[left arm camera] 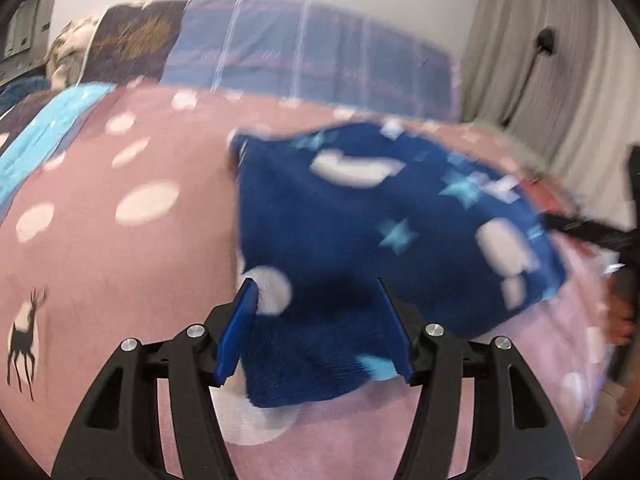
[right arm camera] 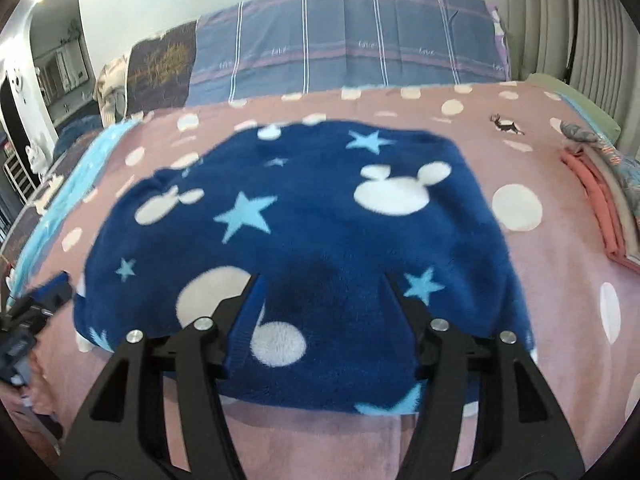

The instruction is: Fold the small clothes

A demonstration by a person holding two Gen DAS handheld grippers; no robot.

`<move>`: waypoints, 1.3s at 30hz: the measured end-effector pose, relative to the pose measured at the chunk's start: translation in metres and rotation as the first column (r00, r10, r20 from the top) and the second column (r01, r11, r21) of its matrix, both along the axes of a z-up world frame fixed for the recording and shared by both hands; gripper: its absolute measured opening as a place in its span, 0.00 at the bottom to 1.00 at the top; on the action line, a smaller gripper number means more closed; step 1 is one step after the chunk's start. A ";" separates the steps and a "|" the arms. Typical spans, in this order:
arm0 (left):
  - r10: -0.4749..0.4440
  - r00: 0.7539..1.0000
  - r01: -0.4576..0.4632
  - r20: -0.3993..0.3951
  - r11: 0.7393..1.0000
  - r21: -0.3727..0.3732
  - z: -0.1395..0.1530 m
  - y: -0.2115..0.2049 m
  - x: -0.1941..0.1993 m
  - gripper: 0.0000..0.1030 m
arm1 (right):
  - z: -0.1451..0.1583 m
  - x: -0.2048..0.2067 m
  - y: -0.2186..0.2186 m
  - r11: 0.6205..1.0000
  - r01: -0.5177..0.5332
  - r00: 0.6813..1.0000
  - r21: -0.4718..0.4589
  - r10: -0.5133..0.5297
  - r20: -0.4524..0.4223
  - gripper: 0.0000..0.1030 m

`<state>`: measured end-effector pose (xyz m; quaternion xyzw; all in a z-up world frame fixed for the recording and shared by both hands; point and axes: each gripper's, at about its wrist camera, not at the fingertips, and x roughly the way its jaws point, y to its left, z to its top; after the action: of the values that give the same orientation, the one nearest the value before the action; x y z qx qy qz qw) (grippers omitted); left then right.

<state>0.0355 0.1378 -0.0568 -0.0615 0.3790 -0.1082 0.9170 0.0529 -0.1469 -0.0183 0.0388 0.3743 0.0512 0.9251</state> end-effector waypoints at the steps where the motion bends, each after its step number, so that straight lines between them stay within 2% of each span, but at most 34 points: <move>1: 0.015 1.000 -0.015 -0.025 1.000 0.007 -0.006 0.001 0.003 0.67 | 0.000 0.000 0.000 1.000 -0.006 1.000 0.011 0.006 -0.005 0.67; 2: 0.026 0.998 -0.026 -0.050 1.000 -0.009 -0.011 0.003 0.005 0.70 | 0.000 -0.002 0.001 1.000 -0.011 1.000 0.024 0.012 -0.010 0.68; 4: 0.038 0.996 -0.046 -0.079 0.995 -0.091 -0.015 0.013 0.007 0.70 | -0.001 -0.010 0.001 0.999 -0.015 1.000 0.031 0.015 0.007 0.68; 7: 0.037 0.996 -0.047 -0.085 0.991 -0.124 -0.018 0.018 0.006 0.72 | -0.003 -0.020 0.013 0.998 -0.063 0.997 0.003 0.063 0.043 0.68; 8: 0.036 0.996 -0.046 -0.082 0.991 -0.123 -0.018 0.018 0.006 0.72 | -0.008 -0.019 0.017 0.997 -0.075 0.997 -0.004 0.075 0.025 0.68; 9: 0.034 0.996 -0.044 -0.079 0.992 -0.120 -0.019 0.017 0.004 0.73 | -0.020 -0.013 0.021 0.997 -0.082 0.996 0.001 0.082 -0.033 0.68; 10: 0.034 0.996 -0.043 -0.077 0.992 -0.117 -0.019 0.016 0.004 0.73 | -0.044 -0.004 0.023 0.997 -0.075 0.986 0.015 0.077 -0.145 0.65; 11: 0.035 0.997 -0.044 -0.074 0.993 -0.113 -0.020 0.015 0.003 0.74 | -0.064 0.000 0.023 0.998 -0.062 0.975 0.032 0.068 -0.210 0.65; 12: 0.037 0.997 -0.045 -0.073 0.993 -0.113 -0.020 0.015 0.001 0.74 | -0.071 -0.002 0.022 0.998 -0.058 0.981 0.033 0.063 -0.185 0.66; 14: 0.036 0.996 -0.045 -0.078 0.992 -0.121 -0.021 0.016 0.002 0.74 | -0.068 -0.009 0.028 0.998 -0.066 0.984 -0.016 0.062 -0.166 0.65; 16: 0.036 0.996 -0.045 -0.079 0.992 -0.118 -0.021 0.015 0.004 0.74 | -0.060 -0.007 0.024 0.999 -0.041 0.976 0.025 0.045 -0.212 0.63; 18: 0.036 0.996 -0.044 -0.078 0.993 -0.111 -0.021 0.014 0.003 0.74 | -0.042 0.001 0.019 0.995 -0.022 0.977 0.094 0.041 -0.209 0.49; 19: 0.035 0.996 -0.044 -0.077 0.993 -0.110 -0.021 0.014 0.003 0.74 | -0.029 0.007 0.020 0.993 -0.029 0.984 0.116 0.049 -0.173 0.40; 20: 0.035 0.996 -0.044 -0.077 0.993 -0.110 -0.021 0.014 0.003 0.74 | -0.018 0.011 0.023 0.993 -0.035 0.990 0.110 0.050 -0.134 0.40; 21: 0.036 0.996 -0.045 -0.076 0.993 -0.112 -0.021 0.014 0.003 0.74 | -0.003 0.019 0.031 0.996 -0.038 0.997 0.077 0.043 -0.057 0.40; 23: 0.038 0.996 -0.046 -0.076 0.992 -0.115 -0.021 0.015 0.002 0.74 | 0.001 0.037 0.039 0.998 -0.034 0.999 0.046 0.034 -0.011 0.40; 24: 0.036 0.997 -0.045 -0.075 0.992 -0.119 -0.021 0.015 0.002 0.75 | -0.012 0.053 0.042 0.999 -0.027 0.998 0.025 0.028 -0.064 0.40; 25: 0.036 0.997 -0.045 -0.075 0.991 -0.124 -0.022 0.015 0.001 0.75 | -0.041 0.072 0.043 1.000 -0.017 0.980 0.019 0.020 -0.198 0.41; 26: 0.036 0.996 -0.045 -0.076 0.991 -0.126 -0.022 0.016 0.001 0.75 | -0.058 0.078 0.039 0.999 -0.011 0.970 0.039 0.020 -0.242 0.41; 27: 0.035 0.996 -0.045 -0.076 0.990 -0.131 -0.022 0.017 0.001 0.75 | -0.067 0.075 0.038 0.999 -0.012 0.979 0.042 0.021 -0.203 0.41; 29: 0.031 0.996 -0.043 -0.085 0.989 -0.143 -0.023 0.019 0.004 0.76 | -0.057 0.068 0.046 0.999 -0.030 0.980 -0.016 0.026 -0.196 0.41; 31: 0.029 0.996 -0.041 -0.084 0.989 -0.139 -0.023 0.018 0.004 0.76 | -0.042 0.076 0.043 0.999 0.000 0.972 0.045 0.011 -0.236 0.43; 32: 0.030 0.996 -0.041 -0.083 0.990 -0.136 -0.023 0.018 0.004 0.76 | -0.028 0.083 0.042 0.994 0.003 0.974 0.111 0.022 -0.226 0.42; 33: 0.030 0.996 -0.041 -0.083 0.990 -0.137 -0.023 0.018 0.004 0.76 | -0.012 0.091 0.043 0.989 -0.009 0.983 0.148 0.036 -0.180 0.42; 34: 0.030 0.996 -0.041 -0.082 0.990 -0.138 -0.023 0.018 0.005 0.76 | 0.003 0.102 0.047 0.994 -0.010 0.992 0.113 0.024 -0.122 0.42; 36: 0.028 0.996 -0.040 -0.081 0.988 -0.148 -0.024 0.020 0.005 0.76 | 0.016 0.127 0.053 0.999 -0.007 0.999 0.042 0.009 -0.053 0.49; 38: 0.027 0.996 -0.039 -0.081 0.987 -0.154 -0.024 0.021 0.005 0.76 | 0.002 0.165 0.052 0.999 0.012 0.996 0.038 -0.008 -0.093 0.50; 39: 0.023 0.997 -0.035 -0.080 0.986 -0.160 -0.024 0.021 0.005 0.78 | -0.023 0.192 0.050 0.999 0.035 0.984 0.011 -0.033 -0.175 0.50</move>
<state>0.0402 0.1588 -0.0808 -0.1452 0.4033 -0.1227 0.8951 0.2452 -0.0965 -0.0409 0.0562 0.4531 0.0345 0.8890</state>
